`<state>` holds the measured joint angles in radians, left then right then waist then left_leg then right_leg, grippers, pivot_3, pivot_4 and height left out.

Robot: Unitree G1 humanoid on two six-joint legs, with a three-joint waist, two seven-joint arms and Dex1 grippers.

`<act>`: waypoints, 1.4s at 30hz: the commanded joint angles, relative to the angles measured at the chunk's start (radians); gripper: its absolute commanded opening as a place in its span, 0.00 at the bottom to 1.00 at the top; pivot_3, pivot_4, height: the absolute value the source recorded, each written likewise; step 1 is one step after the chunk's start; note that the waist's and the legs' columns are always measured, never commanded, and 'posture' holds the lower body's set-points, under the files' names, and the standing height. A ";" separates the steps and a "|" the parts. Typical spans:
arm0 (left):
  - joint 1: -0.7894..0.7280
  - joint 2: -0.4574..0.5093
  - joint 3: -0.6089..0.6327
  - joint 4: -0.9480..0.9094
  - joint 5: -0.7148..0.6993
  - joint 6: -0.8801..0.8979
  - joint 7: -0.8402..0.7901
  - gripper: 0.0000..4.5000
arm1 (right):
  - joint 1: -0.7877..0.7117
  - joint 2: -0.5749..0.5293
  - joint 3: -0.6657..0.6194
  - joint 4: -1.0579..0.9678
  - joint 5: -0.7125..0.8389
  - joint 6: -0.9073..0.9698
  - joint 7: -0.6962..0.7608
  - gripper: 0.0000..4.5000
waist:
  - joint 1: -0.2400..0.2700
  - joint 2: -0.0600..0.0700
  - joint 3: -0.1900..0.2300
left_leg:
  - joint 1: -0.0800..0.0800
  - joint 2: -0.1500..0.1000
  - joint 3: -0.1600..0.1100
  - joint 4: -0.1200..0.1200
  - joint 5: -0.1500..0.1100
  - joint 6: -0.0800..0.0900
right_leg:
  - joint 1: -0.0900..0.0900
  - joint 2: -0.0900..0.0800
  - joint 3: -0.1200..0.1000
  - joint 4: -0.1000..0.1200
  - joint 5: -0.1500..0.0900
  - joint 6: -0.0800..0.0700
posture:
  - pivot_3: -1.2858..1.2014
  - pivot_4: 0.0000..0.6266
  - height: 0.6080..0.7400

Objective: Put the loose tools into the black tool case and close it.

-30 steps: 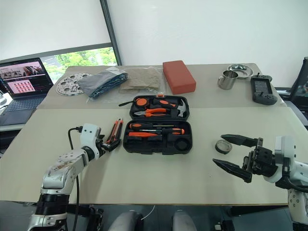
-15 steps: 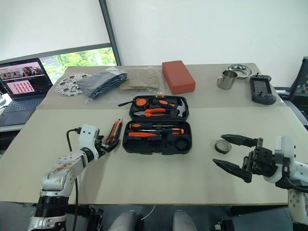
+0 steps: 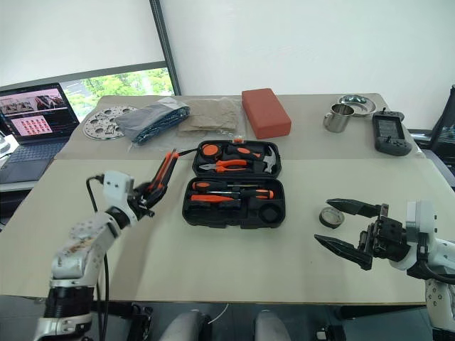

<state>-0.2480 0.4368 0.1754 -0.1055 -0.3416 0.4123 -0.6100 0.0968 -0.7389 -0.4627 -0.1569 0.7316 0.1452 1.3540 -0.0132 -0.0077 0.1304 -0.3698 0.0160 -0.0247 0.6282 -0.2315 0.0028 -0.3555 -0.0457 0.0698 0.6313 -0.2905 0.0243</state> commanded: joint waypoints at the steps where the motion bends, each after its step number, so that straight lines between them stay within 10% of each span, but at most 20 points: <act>1: -0.046 0.114 -0.061 -0.019 -0.082 -0.114 -0.339 0.40 | -0.016 -0.017 -0.019 -0.002 0.026 0.005 0.012 1.00 | 0.000 0.001 -0.001 | 0.000 0.000 0.000 -0.001 0.000 0.000 | 0.000 0.000 0.000 -0.001 0.000 0.000 | 0.52 0.24 0.75; 11: -0.384 0.241 -0.387 0.404 0.151 -0.485 -0.832 0.40 | -0.047 -0.017 -0.010 0.033 0.014 -0.011 0.032 1.00 | 0.001 0.002 -0.001 | -0.002 -0.002 0.001 -0.001 0.000 0.000 | 0.000 0.001 0.000 -0.003 -0.001 0.002 | 0.52 0.24 0.75; 25: -0.656 0.098 -0.510 0.806 0.333 -0.713 -0.884 0.40 | 0.054 0.006 -0.071 -0.026 0.021 -0.034 0.004 1.00 | -0.005 0.000 0.001 | -0.008 -0.002 0.000 -0.001 0.000 0.001 | -0.004 0.003 0.000 -0.002 -0.003 0.005 | 0.52 0.24 0.75; 42: -0.646 0.040 -0.521 0.801 0.373 -0.671 -0.879 0.40 | 0.056 0.002 -0.068 -0.006 0.014 -0.046 0.019 1.00 | 0.002 0.000 0.001 | -0.007 -0.002 0.000 0.001 0.000 0.001 | -0.004 0.003 0.000 -0.001 -0.003 0.005 | 0.52 0.24 0.75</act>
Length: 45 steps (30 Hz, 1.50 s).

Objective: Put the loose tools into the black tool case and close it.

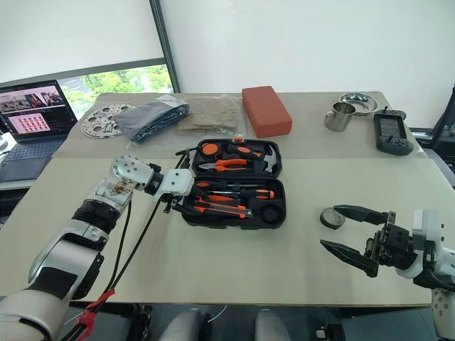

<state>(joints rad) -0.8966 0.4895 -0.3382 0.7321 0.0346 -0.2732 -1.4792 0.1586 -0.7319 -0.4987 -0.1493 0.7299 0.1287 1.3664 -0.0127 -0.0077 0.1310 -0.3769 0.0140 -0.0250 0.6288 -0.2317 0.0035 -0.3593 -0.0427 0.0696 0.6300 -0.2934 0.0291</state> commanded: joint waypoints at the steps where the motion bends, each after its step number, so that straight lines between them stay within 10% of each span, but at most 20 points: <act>1: 0.004 -0.015 -0.007 -0.039 -0.003 0.018 -0.011 0.40 | -0.006 -0.005 -0.032 -0.012 0.015 -0.030 0.008 1.00 | 0.002 0.000 0.000 | 0.000 0.000 0.000 0.000 0.000 0.000 | 0.000 0.000 0.000 0.000 0.000 0.000 | 0.52 0.24 0.75; 4: 0.005 -0.020 -0.007 -0.042 0.000 0.029 -0.011 0.40 | -0.006 -0.005 -0.029 -0.014 0.013 -0.031 0.007 1.00 | 0.003 0.000 0.000 | -0.001 0.000 -0.001 0.000 0.000 0.000 | 0.000 0.000 0.000 0.000 0.000 -0.001 | 0.52 0.24 0.75; 11: -0.002 -0.021 0.005 -0.047 -0.005 0.034 -0.008 0.99 | -0.002 -0.006 -0.026 -0.021 0.009 -0.031 0.002 1.00 | -0.001 0.000 0.000 | 0.000 0.000 -0.001 0.000 0.000 0.000 | 0.000 0.000 0.000 0.000 0.000 -0.001 | 0.52 0.24 0.75; 25: -0.065 -0.045 0.169 -0.140 -0.233 0.191 -0.056 0.99 | -0.011 -0.008 -0.016 -0.006 0.001 -0.039 0.009 1.00 | -0.002 0.001 0.000 | 0.000 0.000 -0.001 0.001 0.000 0.000 | 0.000 0.001 0.000 0.001 0.001 -0.001 | 0.52 0.24 0.75; 37: -0.015 -0.166 0.129 0.082 -0.153 0.001 -0.012 0.04 | 0.010 0.003 -0.014 -0.014 0.001 -0.050 0.008 1.00 | -0.001 0.000 0.000 | 0.000 0.000 -0.001 0.003 0.000 0.000 | 0.001 0.001 0.000 0.002 0.001 -0.002 | 0.52 0.24 0.75; 45: -0.026 -0.221 0.146 0.178 -0.146 -0.007 -0.006 0.01 | 0.033 0.003 -0.022 -0.018 0.004 -0.057 0.007 1.00 | -0.004 0.000 0.000 | 0.000 -0.001 -0.001 0.003 0.000 0.000 | 0.001 0.001 0.000 0.002 0.001 -0.002 | 0.52 0.24 0.75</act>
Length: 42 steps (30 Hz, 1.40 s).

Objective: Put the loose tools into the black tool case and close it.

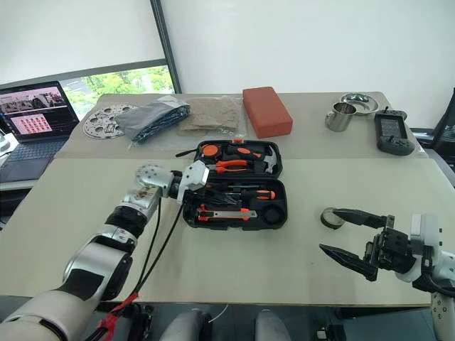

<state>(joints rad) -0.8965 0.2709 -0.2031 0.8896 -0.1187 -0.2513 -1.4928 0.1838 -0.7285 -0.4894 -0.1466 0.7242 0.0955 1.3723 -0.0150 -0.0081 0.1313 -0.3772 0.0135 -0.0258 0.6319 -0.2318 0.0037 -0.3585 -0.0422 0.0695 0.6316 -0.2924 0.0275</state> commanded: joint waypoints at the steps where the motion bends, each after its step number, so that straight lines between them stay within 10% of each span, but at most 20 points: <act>1: -0.028 -0.004 0.005 0.037 0.018 -0.038 0.012 0.01 | 0.012 -0.001 -0.033 -0.022 0.011 -0.024 0.002 1.00 | -0.002 0.000 0.000 | 0.000 0.000 0.000 0.000 0.000 0.000 | 0.000 0.000 0.000 0.000 0.000 0.000 | 0.52 0.24 0.75; 42: -0.035 -0.031 -0.086 0.278 0.270 -0.313 0.241 0.01 | 0.021 -0.022 -0.027 -0.029 -0.030 -0.017 -0.037 1.00 | 0.004 0.002 -0.008 | 0.005 0.000 0.000 0.002 0.000 0.000 | 0.010 0.000 0.001 0.002 -0.002 0.005 | 0.52 0.24 0.75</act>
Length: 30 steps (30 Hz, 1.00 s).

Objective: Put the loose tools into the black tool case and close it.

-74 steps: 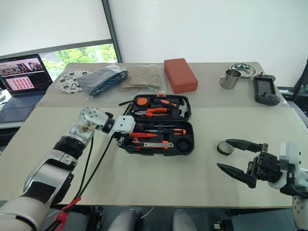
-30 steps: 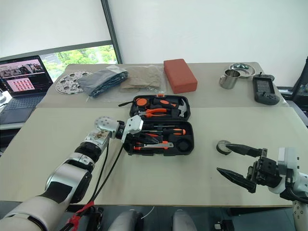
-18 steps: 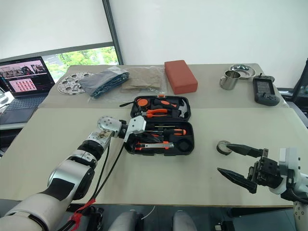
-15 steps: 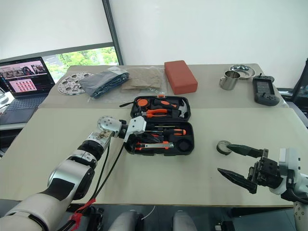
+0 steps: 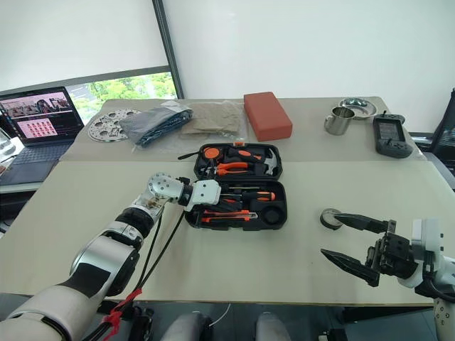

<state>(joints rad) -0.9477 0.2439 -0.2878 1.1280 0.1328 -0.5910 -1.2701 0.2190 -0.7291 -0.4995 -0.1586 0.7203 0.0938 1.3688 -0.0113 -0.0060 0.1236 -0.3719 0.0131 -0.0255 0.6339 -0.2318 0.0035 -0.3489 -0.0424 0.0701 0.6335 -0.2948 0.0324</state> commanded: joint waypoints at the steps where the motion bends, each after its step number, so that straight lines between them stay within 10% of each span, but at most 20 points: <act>1: 0.007 -0.007 0.019 0.029 -0.006 0.037 0.016 0.01 | -0.018 -0.026 -0.013 -0.012 -0.044 -0.016 -0.047 1.00 | 0.000 0.000 0.000 | 0.000 0.000 0.000 0.000 0.000 0.000 | 0.000 0.000 0.000 0.000 0.000 0.000 | 0.52 0.24 0.75; 9: 0.013 0.044 0.135 -0.235 -0.206 0.231 -0.157 0.01 | -0.097 -0.113 0.086 0.084 -0.270 -0.018 -0.170 1.00 | -0.007 0.000 0.001 | -0.006 0.000 0.000 0.002 0.000 0.000 | -0.009 0.000 0.000 0.001 0.001 0.000 | 0.52 0.24 0.75; 22: 0.240 0.436 0.189 -1.165 -0.538 0.961 -0.287 0.97 | -0.362 -0.260 0.343 0.278 -0.488 0.041 -0.164 1.00 | -0.020 0.004 0.003 | -0.006 0.001 -0.001 0.000 0.000 0.000 | -0.011 0.001 0.000 0.000 0.004 -0.005 | 0.52 0.24 0.75; 30: 0.262 0.527 0.205 -1.338 -0.606 1.054 -0.250 1.00 | -0.504 -0.257 0.451 0.418 -0.543 0.034 -0.118 0.88 | -0.011 0.005 0.004 | -0.005 0.001 0.000 0.000 0.000 0.000 | -0.010 0.000 0.000 -0.002 0.004 -0.005 | 0.52 0.24 0.75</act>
<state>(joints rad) -0.6725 0.7614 -0.1122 -0.1671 -0.4390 0.4462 -1.5371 -0.2536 -0.9711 -0.0464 0.2445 0.1935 0.1395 1.2430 -0.0222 -0.0008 0.1272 -0.3765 0.0144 -0.0255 0.6338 -0.2317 0.0038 -0.3584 -0.0422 0.0703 0.6317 -0.2912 0.0269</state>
